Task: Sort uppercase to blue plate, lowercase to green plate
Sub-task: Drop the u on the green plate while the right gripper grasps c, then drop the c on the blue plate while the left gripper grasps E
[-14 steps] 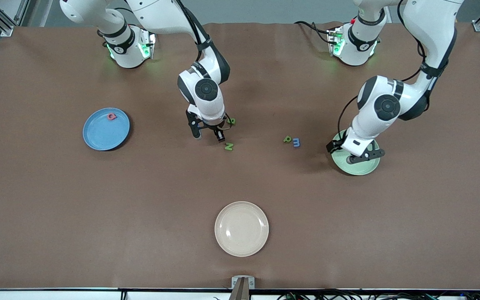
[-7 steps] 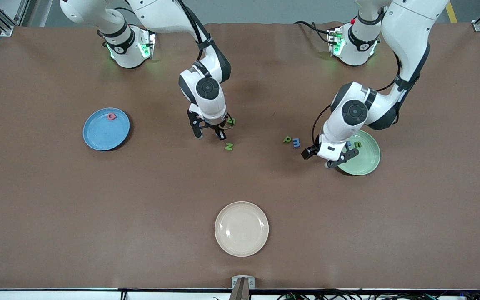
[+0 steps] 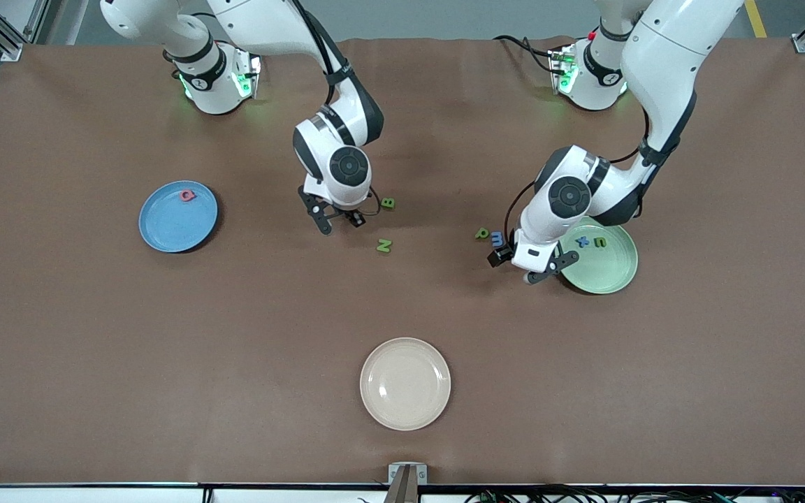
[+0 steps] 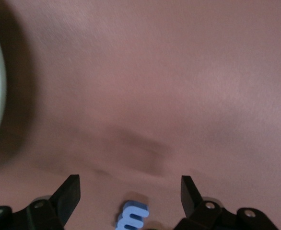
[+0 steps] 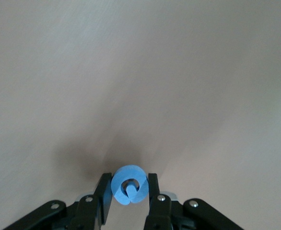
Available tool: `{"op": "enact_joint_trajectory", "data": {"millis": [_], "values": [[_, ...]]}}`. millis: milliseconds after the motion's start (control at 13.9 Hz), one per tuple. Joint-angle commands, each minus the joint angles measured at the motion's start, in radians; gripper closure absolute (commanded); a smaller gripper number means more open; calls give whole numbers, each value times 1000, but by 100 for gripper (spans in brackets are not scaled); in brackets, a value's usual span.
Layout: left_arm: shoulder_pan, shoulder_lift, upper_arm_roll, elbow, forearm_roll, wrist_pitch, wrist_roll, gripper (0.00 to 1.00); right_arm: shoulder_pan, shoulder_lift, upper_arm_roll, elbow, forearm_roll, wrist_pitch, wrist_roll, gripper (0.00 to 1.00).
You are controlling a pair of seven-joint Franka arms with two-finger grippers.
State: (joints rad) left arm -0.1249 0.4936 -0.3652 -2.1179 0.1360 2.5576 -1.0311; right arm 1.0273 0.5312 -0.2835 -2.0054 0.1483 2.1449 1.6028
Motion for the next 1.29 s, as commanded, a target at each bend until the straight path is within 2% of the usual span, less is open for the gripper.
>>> {"op": "enact_joint_trajectory", "data": {"millis": [0,72,216,360,504,647,863,1007,1079,1151,1223], "values": [[-30,22,5,13,16,-13,-26,11,-12,-51,-16,-155,-184,-39,-37,100],[-35,23,5,10,16,-17,-26,13,-25,-81,-29,-205,-247,-39,-64,100],[-47,25,5,1,17,-17,-26,17,-52,-150,-60,-277,-314,-43,-140,100],[-48,23,3,-11,22,-17,-26,22,-79,-232,-121,-328,-374,-81,-246,100],[-48,22,3,-19,24,-17,-26,32,-104,-321,-181,-373,-450,-108,-343,100],[-56,22,3,-20,24,-17,-26,43,-180,-426,-233,-423,-509,-109,-482,100],[-59,22,3,-25,24,-17,-26,58,-352,-513,-237,-456,-555,-103,-670,100],[-62,23,2,-25,24,-17,-26,65,-401,-517,-237,-463,-555,-96,-707,99],[-62,23,2,-25,24,-17,-26,68,-403,-516,-237,-461,-555,-95,-708,91],[-68,23,2,-27,24,-17,-26,71,-405,-513,-237,-461,-553,-95,-708,67],[-70,23,2,-27,24,-17,-26,74,-405,-511,-238,-461,-553,-92,-708,34]]}}
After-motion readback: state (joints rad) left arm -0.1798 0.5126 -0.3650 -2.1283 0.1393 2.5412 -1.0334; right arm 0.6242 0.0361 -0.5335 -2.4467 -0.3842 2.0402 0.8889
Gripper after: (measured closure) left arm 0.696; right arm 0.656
